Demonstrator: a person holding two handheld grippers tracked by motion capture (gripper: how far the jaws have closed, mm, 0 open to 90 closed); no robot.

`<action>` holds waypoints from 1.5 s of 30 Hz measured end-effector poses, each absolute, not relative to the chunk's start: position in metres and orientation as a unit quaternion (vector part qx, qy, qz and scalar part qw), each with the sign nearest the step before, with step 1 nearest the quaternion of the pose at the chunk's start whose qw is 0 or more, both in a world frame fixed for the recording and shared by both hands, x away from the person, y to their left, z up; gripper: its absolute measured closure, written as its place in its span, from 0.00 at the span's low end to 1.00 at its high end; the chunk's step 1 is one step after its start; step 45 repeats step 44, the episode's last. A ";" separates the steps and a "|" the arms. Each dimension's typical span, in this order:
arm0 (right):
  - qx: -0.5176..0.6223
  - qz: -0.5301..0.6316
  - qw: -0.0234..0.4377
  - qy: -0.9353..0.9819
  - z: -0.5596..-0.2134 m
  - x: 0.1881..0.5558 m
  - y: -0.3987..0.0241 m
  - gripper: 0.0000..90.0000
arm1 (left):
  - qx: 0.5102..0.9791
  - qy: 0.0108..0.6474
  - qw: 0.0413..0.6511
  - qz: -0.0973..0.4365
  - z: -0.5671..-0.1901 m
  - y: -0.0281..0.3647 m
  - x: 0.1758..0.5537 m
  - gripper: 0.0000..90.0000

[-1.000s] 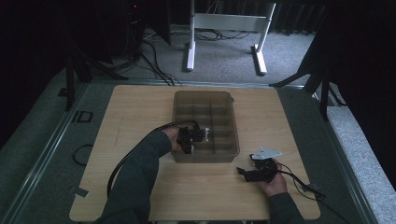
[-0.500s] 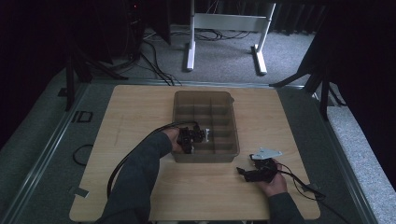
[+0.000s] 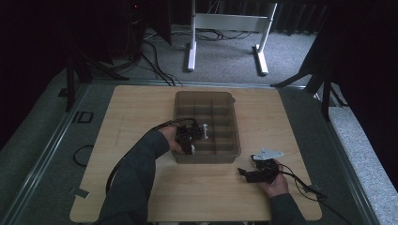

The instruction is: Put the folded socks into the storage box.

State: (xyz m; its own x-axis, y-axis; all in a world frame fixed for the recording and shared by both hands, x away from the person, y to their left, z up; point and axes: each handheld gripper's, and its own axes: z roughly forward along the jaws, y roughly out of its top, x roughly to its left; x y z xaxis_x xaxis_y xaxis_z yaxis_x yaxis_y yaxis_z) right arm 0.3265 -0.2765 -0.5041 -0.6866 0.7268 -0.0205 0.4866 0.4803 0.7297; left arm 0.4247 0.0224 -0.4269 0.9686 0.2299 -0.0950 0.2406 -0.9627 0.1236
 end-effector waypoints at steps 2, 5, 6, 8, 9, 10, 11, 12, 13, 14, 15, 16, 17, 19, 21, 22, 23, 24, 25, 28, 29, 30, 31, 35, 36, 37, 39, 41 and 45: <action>0.359 0.362 0.166 0.844 -0.504 0.327 -0.276 0.20 | 0.990 0.119 0.072 -0.037 -0.424 0.025 0.424 0.75; 0.359 0.362 0.166 0.844 -0.504 0.327 -0.276 0.20 | 0.988 0.122 0.089 -0.029 -0.412 0.031 0.423 0.74; 0.359 0.362 0.166 0.844 -0.504 0.327 -0.276 0.20 | 0.988 0.123 0.094 -0.026 -0.410 0.033 0.422 0.74; 0.359 0.362 0.166 0.844 -0.504 0.327 -0.276 0.20 | 0.987 0.125 0.099 -0.021 -0.407 0.035 0.422 0.74; 0.359 0.362 0.166 0.844 -0.504 0.327 -0.276 0.20 | 0.987 0.124 0.101 -0.019 -0.405 0.036 0.422 0.73; 0.359 0.362 0.166 0.844 -0.504 0.327 -0.276 0.20 | 0.986 0.127 0.106 -0.014 -0.403 0.038 0.421 0.73; 0.359 0.362 0.166 0.844 -0.504 0.327 -0.276 0.20 | 0.985 0.132 0.113 -0.003 -0.399 0.042 0.421 0.72; 0.359 0.362 0.166 0.844 -0.504 0.327 -0.276 0.20 | 0.985 0.132 0.113 -0.003 -0.399 0.042 0.421 0.72; 0.359 0.362 0.166 0.844 -0.504 0.327 -0.276 0.20 | 0.984 0.135 0.117 0.001 -0.397 0.044 0.422 0.72; 0.359 0.362 0.166 0.844 -0.504 0.327 -0.276 0.20 | 0.983 0.138 0.120 0.004 -0.395 0.046 0.422 0.71; 0.359 0.362 0.166 0.844 -0.504 0.326 -0.276 0.20 | 0.981 0.146 0.126 0.013 -0.393 0.049 0.422 0.71; 0.360 0.362 0.166 0.844 -0.504 0.326 -0.276 0.20 | 0.981 0.147 0.128 0.018 -0.392 0.050 0.422 0.70; 0.360 0.362 0.166 0.844 -0.504 0.326 -0.276 0.20 | 0.981 0.147 0.128 0.018 -0.392 0.050 0.422 0.69; 0.360 0.362 0.166 0.844 -0.504 0.326 -0.276 0.20 | 0.979 0.154 0.134 0.030 -0.390 0.053 0.422 0.69; 0.359 0.362 0.166 0.844 -0.504 0.327 -0.276 0.20 | 0.976 0.162 0.144 0.038 -0.388 0.057 0.423 0.69; 0.359 0.362 0.166 0.844 -0.504 0.327 -0.276 0.20 | 0.974 0.164 0.151 0.041 -0.387 0.059 0.423 0.69; 0.359 0.362 0.166 0.844 -0.504 0.327 -0.276 0.20 | 0.969 0.174 0.168 0.044 -0.386 0.065 0.424 0.68; 0.359 0.362 0.166 0.844 -0.504 0.327 -0.276 0.20 | 0.969 0.174 0.168 0.044 -0.386 0.065 0.424 0.68; 0.359 0.362 0.166 0.844 -0.504 0.326 -0.276 0.20 | 0.968 0.179 0.172 0.047 -0.386 0.068 0.424 0.68; 0.359 0.362 0.166 0.844 -0.504 0.327 -0.276 0.20 | 0.961 0.197 0.184 0.068 -0.385 0.078 0.423 0.67; 0.359 0.362 0.166 0.844 -0.504 0.327 -0.276 0.20 | 0.961 0.197 0.184 0.068 -0.385 0.078 0.423 0.67; 0.360 0.362 0.166 0.844 -0.504 0.326 -0.276 0.20 | 0.957 0.204 0.198 0.067 -0.384 0.082 0.422 0.67; 0.359 0.362 0.166 0.844 -0.504 0.326 -0.276 0.20 | 0.954 0.207 0.207 0.067 -0.383 0.086 0.422 0.67; 0.359 0.362 0.166 0.844 -0.504 0.326 -0.276 0.20 | 0.946 0.226 0.217 0.083 -0.384 0.097 0.421 0.67; 0.360 0.361 0.166 0.844 -0.504 0.326 -0.276 0.20 | 0.943 0.232 0.223 0.086 -0.384 0.100 0.420 0.67; 0.360 0.362 0.166 0.844 -0.504 0.326 -0.276 0.20 | 0.940 0.237 0.229 0.087 -0.385 0.104 0.420 0.67; 0.359 0.362 0.166 0.844 -0.504 0.326 -0.276 0.20 | 0.931 0.257 0.239 0.098 -0.386 0.115 0.420 0.66; 0.359 0.362 0.166 0.844 -0.504 0.326 -0.276 0.20 | 0.928 0.265 0.238 0.107 -0.387 0.118 0.420 0.66; 0.360 0.362 0.166 0.844 -0.504 0.326 -0.276 0.20 | 0.912 0.301 0.246 0.127 -0.392 0.135 0.420 0.64</action>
